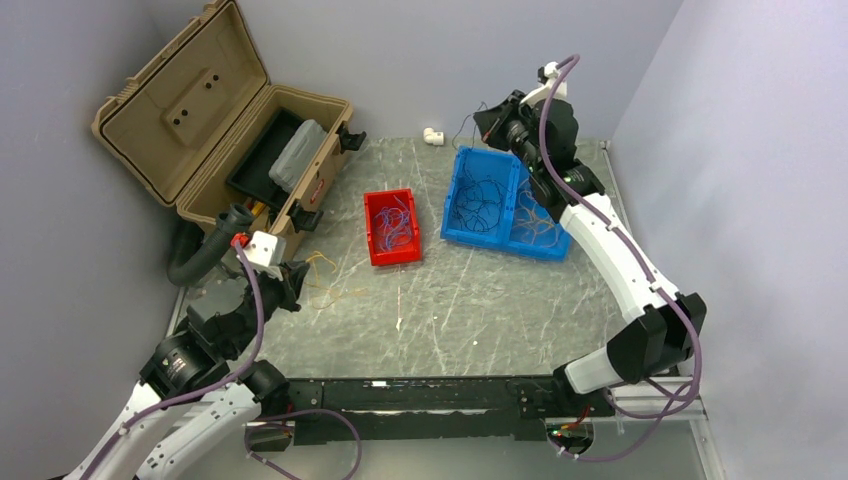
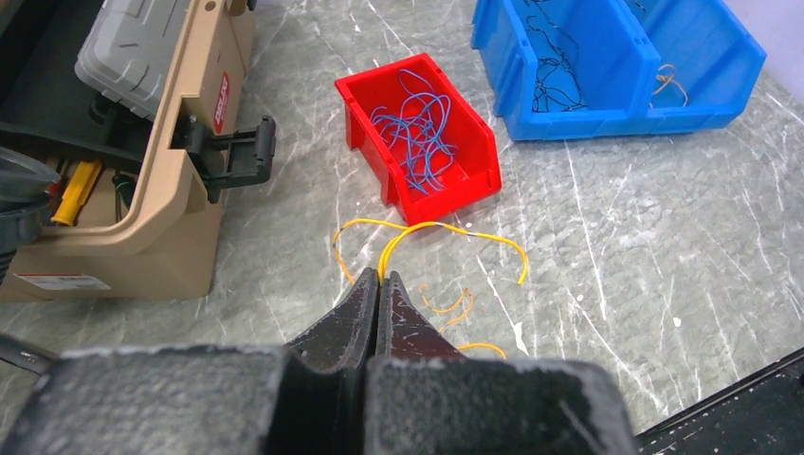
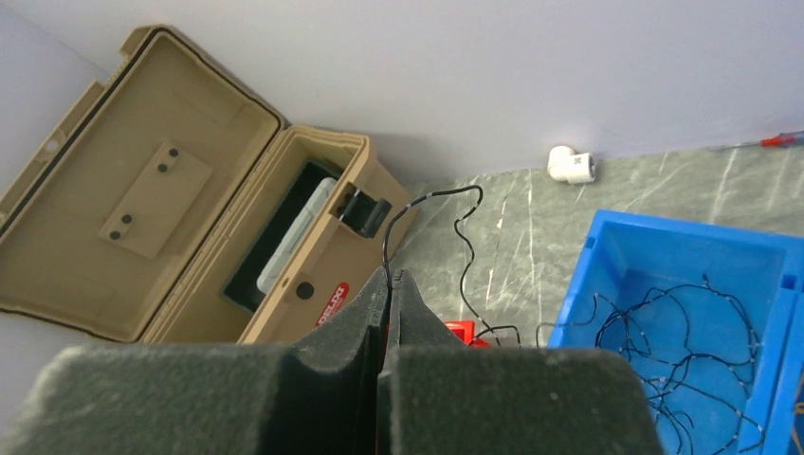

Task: Untangle the cables

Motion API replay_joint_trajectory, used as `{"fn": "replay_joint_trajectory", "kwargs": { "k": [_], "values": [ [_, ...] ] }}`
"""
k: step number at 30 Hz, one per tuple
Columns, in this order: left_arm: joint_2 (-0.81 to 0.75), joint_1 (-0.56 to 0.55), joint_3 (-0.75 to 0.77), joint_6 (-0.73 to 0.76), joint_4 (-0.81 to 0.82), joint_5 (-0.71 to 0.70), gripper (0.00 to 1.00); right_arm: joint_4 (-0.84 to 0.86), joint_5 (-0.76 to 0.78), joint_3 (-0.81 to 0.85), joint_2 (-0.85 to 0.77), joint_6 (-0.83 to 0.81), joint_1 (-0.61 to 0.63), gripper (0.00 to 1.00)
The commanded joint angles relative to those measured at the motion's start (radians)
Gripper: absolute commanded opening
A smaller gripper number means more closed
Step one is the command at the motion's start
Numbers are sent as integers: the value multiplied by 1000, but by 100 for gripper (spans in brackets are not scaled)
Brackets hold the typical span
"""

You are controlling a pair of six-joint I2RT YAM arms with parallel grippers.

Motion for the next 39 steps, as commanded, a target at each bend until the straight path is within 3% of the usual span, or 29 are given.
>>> {"fn": "replay_joint_trajectory", "kwargs": {
  "k": [1, 21, 39],
  "values": [
    [11, 2, 21, 13, 41, 15, 0, 164, -69, -47, 19, 37, 0, 0],
    [16, 1, 23, 12, 36, 15, 0, 470, -255, -379, -36, 244, -176, 0],
    [17, 4, 23, 12, 34, 16, 0, 222, -18, -473, -181, 46, -219, 0]
  ]
}}
